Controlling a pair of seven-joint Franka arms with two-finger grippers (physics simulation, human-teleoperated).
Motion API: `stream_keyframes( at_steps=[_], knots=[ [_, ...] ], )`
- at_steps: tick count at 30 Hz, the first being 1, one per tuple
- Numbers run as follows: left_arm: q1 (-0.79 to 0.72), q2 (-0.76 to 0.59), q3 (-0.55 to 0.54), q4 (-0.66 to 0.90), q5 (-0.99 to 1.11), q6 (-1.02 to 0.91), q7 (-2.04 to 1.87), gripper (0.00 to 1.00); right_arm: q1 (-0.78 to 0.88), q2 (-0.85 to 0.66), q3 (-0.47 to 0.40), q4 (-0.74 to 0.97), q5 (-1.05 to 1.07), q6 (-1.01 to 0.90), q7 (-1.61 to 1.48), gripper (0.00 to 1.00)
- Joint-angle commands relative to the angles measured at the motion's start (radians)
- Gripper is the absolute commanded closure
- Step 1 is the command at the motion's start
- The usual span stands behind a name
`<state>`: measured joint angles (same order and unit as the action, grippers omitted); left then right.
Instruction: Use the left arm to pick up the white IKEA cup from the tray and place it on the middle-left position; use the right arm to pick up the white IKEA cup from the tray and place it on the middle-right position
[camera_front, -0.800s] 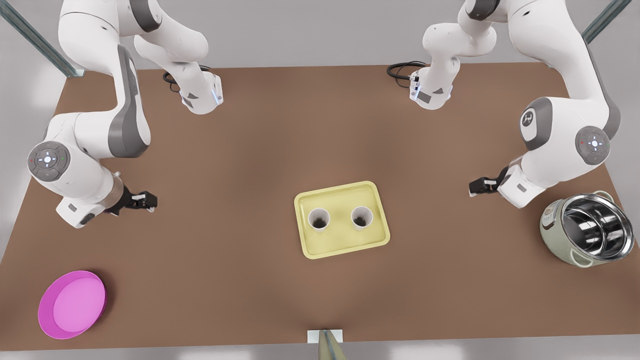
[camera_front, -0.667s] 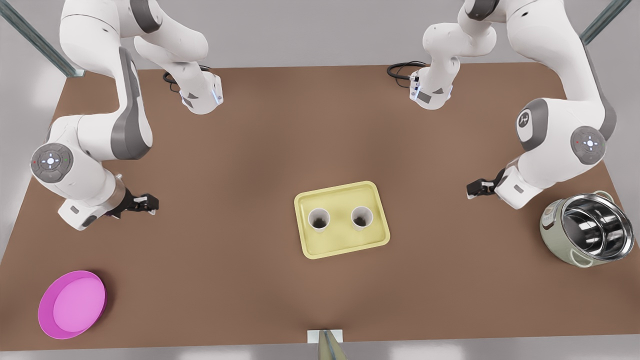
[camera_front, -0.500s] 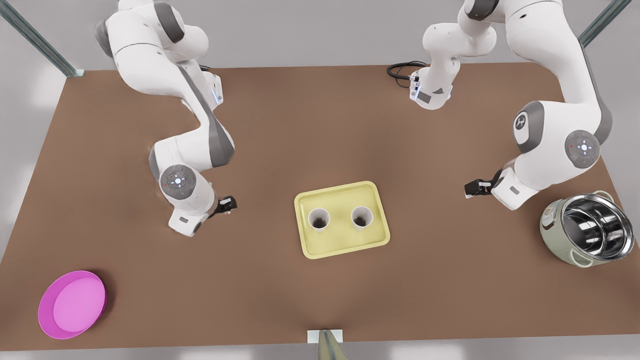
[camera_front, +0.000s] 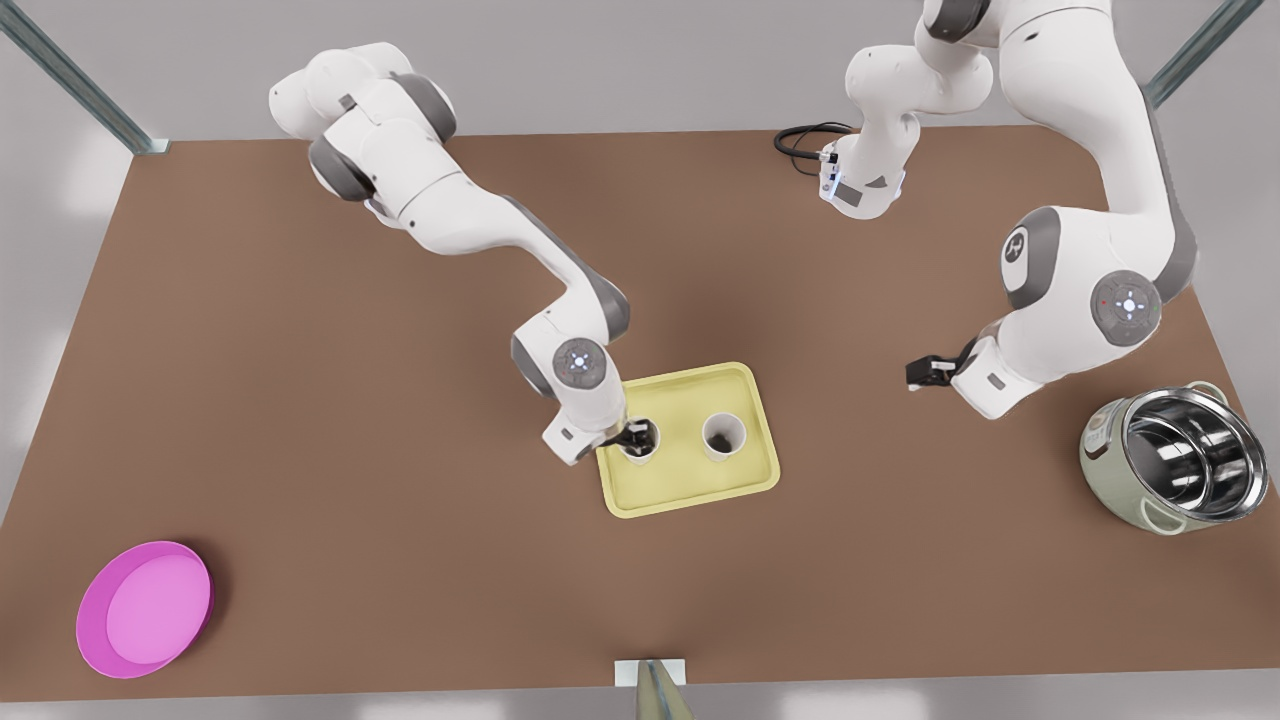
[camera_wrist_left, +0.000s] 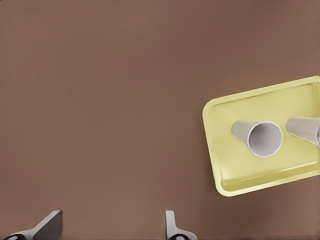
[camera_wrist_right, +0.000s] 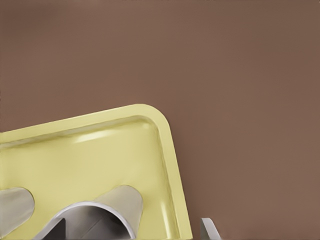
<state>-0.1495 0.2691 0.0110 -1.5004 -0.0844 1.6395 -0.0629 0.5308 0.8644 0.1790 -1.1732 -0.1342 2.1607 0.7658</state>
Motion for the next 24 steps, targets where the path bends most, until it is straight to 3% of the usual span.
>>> stream_keyframes(
  at_steps=[1, 11, 20, 22, 24],
  knots=[
    [-0.015, 0.002, 0.0, 0.002, 0.005, -0.001, -0.018, 0.0, 0.014, 0.004, 0.0, -0.002, 0.001, 0.09, 0.616, 0.0],
    [0.028, -0.001, 0.015, 0.026, 0.034, -0.007, -0.077, 0.0, 0.015, -0.015, 0.014, -0.042, 0.001, -0.174, 0.54, 0.0],
    [0.025, 0.001, 0.014, 0.026, 0.034, -0.007, -0.094, 0.0, 0.021, 0.047, 0.022, -0.042, 0.002, -0.102, 0.54, 0.01],
    [0.025, 0.001, 0.014, 0.026, 0.034, -0.007, -0.094, 0.0, 0.012, 0.047, 0.022, -0.04, 0.044, -0.102, 0.533, 0.56],
    [0.024, 0.002, 0.014, 0.026, 0.035, -0.007, -0.094, 0.0, 0.011, 0.047, 0.022, -0.039, 0.062, -0.102, 0.523, 0.67]
  ],
)
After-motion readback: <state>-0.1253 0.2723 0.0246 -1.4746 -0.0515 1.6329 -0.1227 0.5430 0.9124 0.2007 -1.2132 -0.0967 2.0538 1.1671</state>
